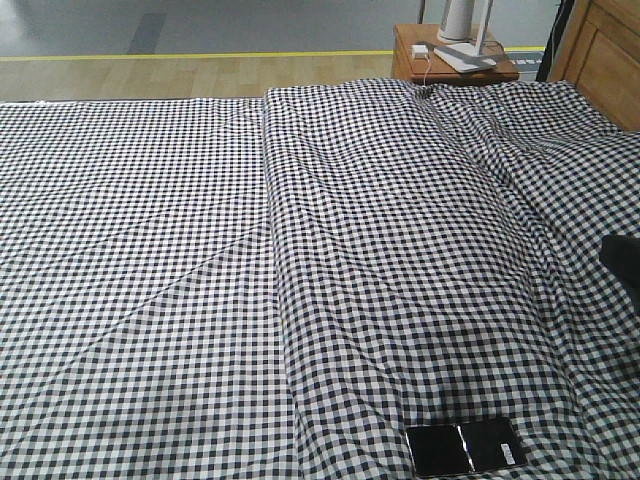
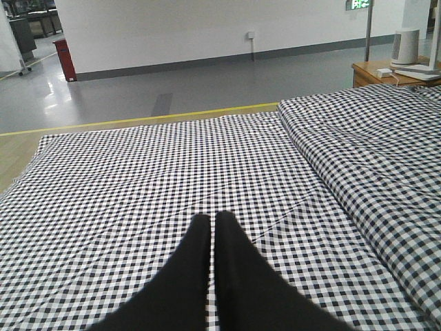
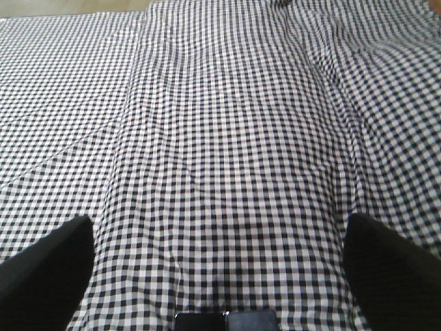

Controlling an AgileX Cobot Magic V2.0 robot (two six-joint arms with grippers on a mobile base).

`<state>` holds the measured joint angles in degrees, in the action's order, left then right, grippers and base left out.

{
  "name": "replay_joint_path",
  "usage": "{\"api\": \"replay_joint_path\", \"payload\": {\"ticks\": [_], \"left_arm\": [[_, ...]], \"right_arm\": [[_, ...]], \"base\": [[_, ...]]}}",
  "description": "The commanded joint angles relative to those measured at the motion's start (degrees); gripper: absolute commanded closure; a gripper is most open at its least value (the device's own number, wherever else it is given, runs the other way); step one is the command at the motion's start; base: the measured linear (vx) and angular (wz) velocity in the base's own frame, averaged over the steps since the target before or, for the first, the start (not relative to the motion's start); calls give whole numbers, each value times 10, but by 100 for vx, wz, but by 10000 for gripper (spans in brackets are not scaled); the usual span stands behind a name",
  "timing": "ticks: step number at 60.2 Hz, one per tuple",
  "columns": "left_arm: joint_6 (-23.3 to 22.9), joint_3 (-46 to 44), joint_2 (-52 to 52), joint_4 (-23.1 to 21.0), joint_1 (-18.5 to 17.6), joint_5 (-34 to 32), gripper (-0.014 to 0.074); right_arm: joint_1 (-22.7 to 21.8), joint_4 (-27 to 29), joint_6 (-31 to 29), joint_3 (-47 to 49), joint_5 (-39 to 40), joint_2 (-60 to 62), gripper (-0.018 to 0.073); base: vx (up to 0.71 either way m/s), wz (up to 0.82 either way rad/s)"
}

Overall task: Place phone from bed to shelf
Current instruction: 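Lower the right gripper over the black phone on the bed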

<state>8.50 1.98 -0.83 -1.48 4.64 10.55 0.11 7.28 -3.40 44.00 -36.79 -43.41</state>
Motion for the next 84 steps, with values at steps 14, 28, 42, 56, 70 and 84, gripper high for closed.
{"api": "replay_joint_path", "payload": {"ticks": [14,28,42,56,70,84], "left_arm": [[-3,-13,-6,-5,1,-41,595],[-3,-13,-6,-5,1,-41,595],[-3,-13,-6,-5,1,-41,595],[-3,-13,-6,-5,1,-41,595],[-3,-13,-6,-5,1,-41,595],[-3,-13,-6,-5,1,-41,595]], "right_arm": [[-3,-182,136,158,-141,-92,-125],[-55,-216,117,205,-148,-221,-114],[-207,-68,-31,231,-120,-357,-106],[-317,87,-201,257,-114,-481,-96],[-350,251,-362,302,-173,-624,-94],[-350,304,-443,355,-231,-766,-94]], "base": [[0,0],[0,0],[0,0],[0,0],[0,0],[0,0]]}}
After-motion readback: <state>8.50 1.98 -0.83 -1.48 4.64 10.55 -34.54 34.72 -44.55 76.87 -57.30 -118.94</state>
